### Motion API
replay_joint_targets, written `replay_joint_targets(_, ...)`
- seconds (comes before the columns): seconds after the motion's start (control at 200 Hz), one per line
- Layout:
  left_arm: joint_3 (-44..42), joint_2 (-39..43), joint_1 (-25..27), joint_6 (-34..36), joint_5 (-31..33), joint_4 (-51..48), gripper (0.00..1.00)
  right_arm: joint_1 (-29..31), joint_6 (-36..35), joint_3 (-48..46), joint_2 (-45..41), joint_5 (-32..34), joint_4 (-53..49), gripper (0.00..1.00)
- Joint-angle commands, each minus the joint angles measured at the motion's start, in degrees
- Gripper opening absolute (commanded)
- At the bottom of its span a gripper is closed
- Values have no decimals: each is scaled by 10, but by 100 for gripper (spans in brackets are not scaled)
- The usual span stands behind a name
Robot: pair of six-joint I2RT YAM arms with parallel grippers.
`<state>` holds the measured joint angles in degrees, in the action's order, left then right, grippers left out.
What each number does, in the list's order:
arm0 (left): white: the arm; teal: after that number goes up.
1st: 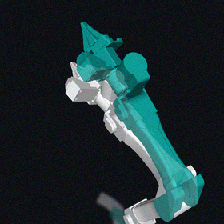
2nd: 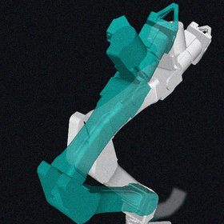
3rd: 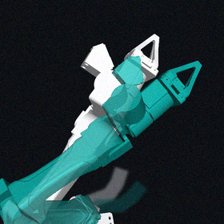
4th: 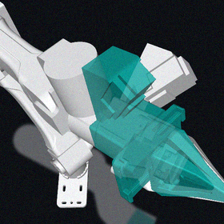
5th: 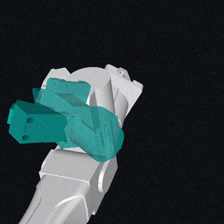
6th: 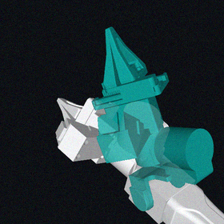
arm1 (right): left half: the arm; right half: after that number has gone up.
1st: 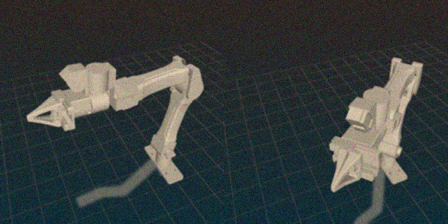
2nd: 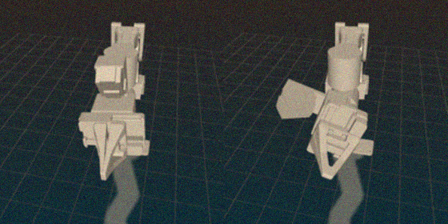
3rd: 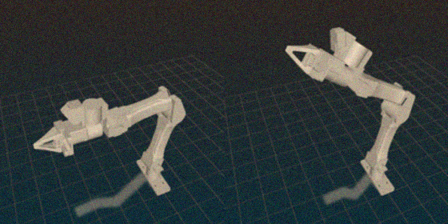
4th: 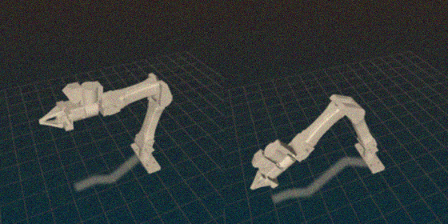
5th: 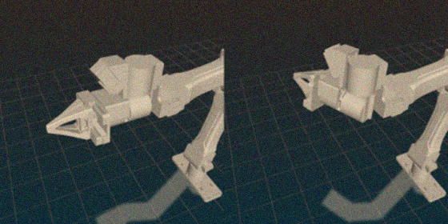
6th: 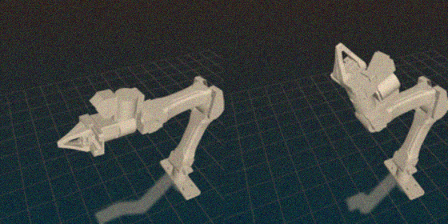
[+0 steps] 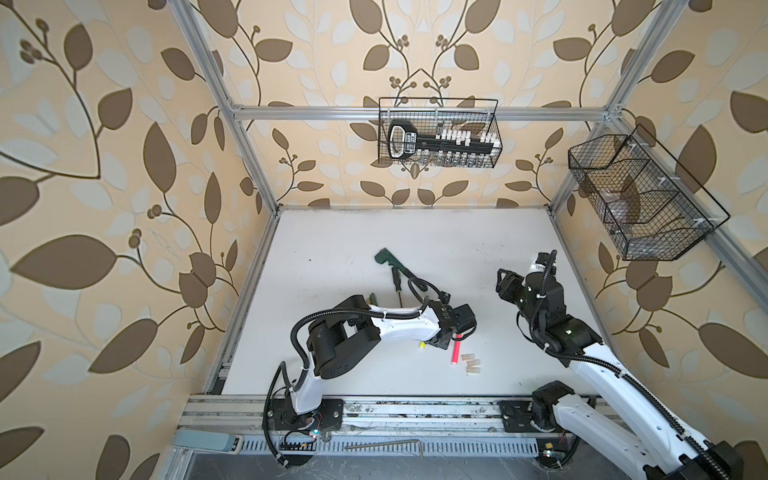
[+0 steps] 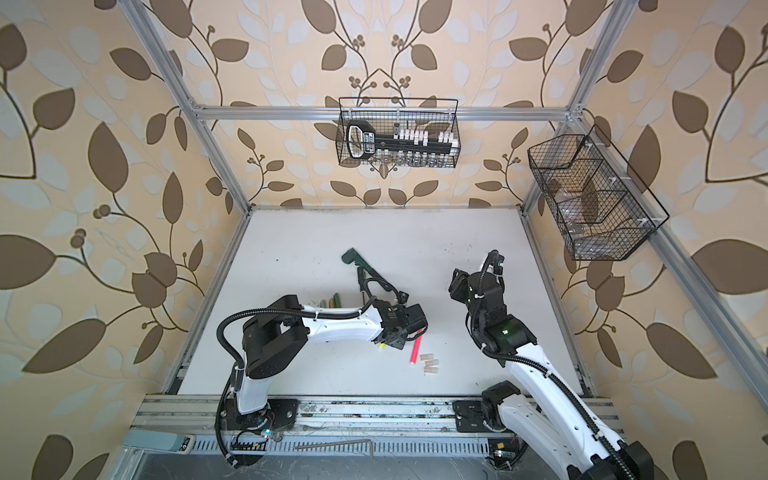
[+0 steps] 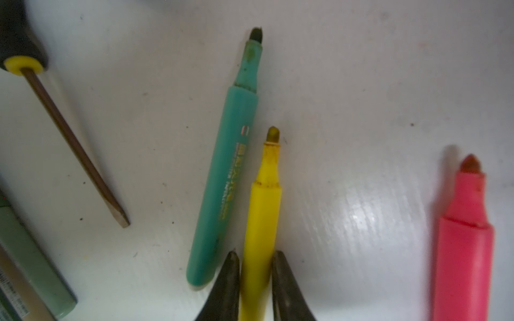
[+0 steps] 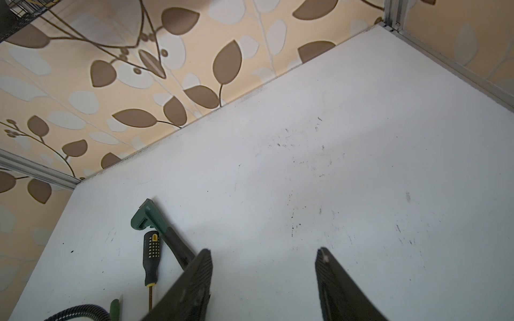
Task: Insert the pens into the pen caps
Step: 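Move the left gripper to the yellow highlighter and close on it, then lift the yellow highlighter upright with the left gripper while the right gripper approaches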
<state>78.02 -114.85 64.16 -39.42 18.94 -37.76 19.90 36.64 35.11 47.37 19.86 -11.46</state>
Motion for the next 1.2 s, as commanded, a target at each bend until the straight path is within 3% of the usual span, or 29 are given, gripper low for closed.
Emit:
replay_joint_targets(0.0,15,-7,4,-11,-17,-16,20,-2,3,-2,-1,-5,-10,60)
replay_joint_targets(0.775,-26,4,-15,-1,-126,63,8,-2,7,-3,-4,-8,-12,59)
replay_joint_targets(0.99,-98,103,-17,32,-113,151,0,-3,13,-14,-17,-45,4,60)
replay_joint_targets(1.195,-184,228,-17,72,-58,241,0,-3,36,-54,-17,-145,82,58)
